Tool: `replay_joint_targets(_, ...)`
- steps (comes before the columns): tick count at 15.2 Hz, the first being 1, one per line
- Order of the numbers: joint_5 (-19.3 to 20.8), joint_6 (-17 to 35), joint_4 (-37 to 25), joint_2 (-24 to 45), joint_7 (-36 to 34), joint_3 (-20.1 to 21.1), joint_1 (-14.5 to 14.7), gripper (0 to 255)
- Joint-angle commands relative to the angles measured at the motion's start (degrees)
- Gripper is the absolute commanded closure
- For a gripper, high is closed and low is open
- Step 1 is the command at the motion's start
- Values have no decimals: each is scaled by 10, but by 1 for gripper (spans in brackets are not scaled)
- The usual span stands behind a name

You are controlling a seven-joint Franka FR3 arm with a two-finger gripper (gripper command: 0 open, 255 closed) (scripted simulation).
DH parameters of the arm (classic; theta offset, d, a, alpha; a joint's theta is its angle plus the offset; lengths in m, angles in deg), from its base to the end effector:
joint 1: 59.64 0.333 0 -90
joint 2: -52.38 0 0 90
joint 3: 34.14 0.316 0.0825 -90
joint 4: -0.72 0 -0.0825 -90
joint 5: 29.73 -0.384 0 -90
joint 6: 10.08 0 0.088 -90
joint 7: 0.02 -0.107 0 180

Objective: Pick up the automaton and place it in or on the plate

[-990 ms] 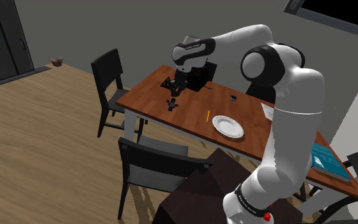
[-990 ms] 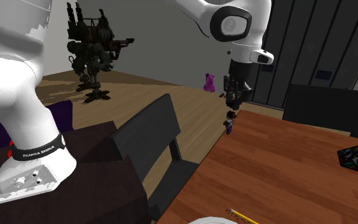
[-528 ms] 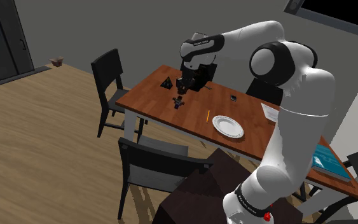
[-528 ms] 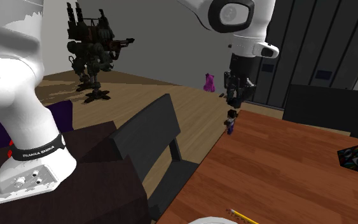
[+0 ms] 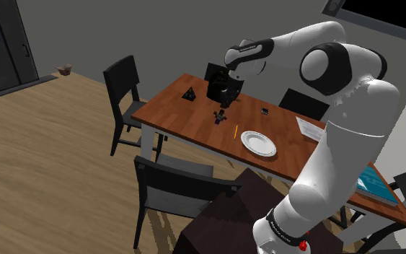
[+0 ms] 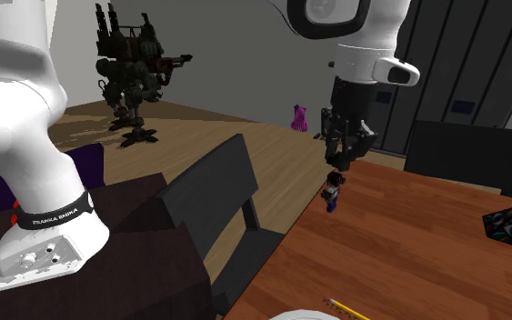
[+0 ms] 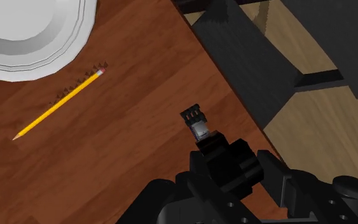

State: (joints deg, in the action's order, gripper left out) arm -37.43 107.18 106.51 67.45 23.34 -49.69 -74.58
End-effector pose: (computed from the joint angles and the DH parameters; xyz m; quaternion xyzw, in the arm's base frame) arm 0.5379 -0.2977 0.3837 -0.9952 0.0909 0.0121 0.0330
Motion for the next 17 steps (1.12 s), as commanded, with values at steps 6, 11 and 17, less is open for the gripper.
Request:
replay_joint_targets(6, 10, -6, 38, -40, 82, -36, -49, 255)
replay_joint_targets(11, 13, -18, 40, -50, 143, -63, -86, 255)
replay_joint_targets(17, 12, -38, 19, -44, 221, -94, -133, 255)
